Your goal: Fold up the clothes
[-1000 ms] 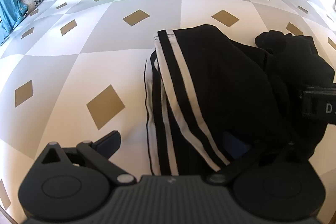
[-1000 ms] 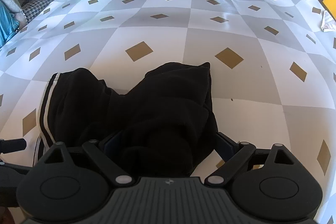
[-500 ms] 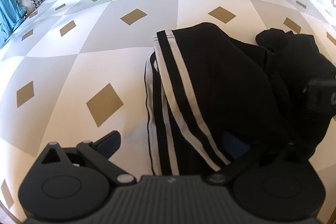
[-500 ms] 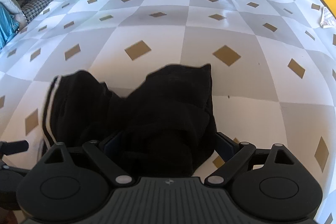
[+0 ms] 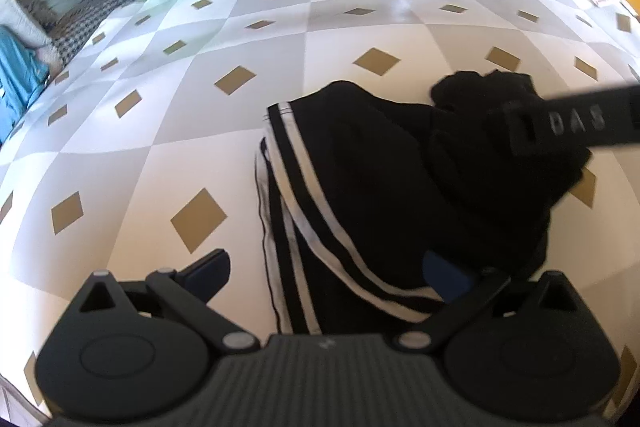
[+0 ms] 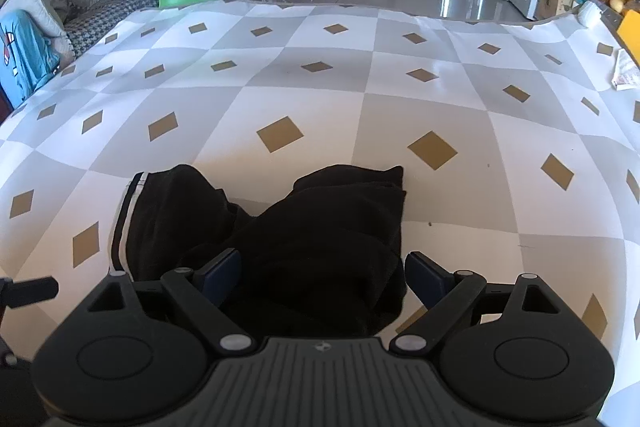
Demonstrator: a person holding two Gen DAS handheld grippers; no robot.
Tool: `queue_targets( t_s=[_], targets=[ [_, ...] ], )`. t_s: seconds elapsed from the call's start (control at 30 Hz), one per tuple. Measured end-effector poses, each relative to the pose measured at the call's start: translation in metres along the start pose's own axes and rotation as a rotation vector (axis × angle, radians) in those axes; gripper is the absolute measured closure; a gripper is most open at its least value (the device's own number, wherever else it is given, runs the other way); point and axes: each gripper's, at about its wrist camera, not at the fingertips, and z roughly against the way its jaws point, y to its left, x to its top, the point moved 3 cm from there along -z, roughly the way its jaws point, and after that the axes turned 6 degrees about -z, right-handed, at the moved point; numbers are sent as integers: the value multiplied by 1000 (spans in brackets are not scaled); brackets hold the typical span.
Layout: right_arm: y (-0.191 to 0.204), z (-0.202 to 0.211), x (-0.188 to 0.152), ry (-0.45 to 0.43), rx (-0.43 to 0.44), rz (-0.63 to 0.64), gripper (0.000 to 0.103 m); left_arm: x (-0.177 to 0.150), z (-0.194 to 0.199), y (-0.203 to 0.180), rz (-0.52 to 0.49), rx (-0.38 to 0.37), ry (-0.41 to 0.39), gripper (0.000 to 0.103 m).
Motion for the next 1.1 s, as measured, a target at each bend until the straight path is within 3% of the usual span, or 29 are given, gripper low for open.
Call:
queue_targets(
  t_s=[0.07,0.17,0.43,0.53,0.7,0.83,0.87,1.1],
  targets=[
    [-4,3,0,-5,-1,-9,14,-2,3,-3,-12,0,-15,7],
    [-10,5,-1,-4,-2,-31,14,-6,8,3,5,9,-15,7],
    [-21,8,-1,6,0,-87,14,-19,8,58,169,67,24,6],
    [-21,8,-1,8,-3,-93,14,-26,5,67,193,81,47,10],
    [-20,1,-5,27,-16,-78,14,-30,-6,54,134,61,69,19],
    [-21,-6,-11,41,-13,-79,15,-31,-19,37,55,52,96,38],
    [-21,-7,-12,42,-12,-80,15,-31,-21,34,46,55,98,38],
    [-23,-12,-17,58,0,-101,15,-30,-20,10,-66,95,64,56]
  ],
)
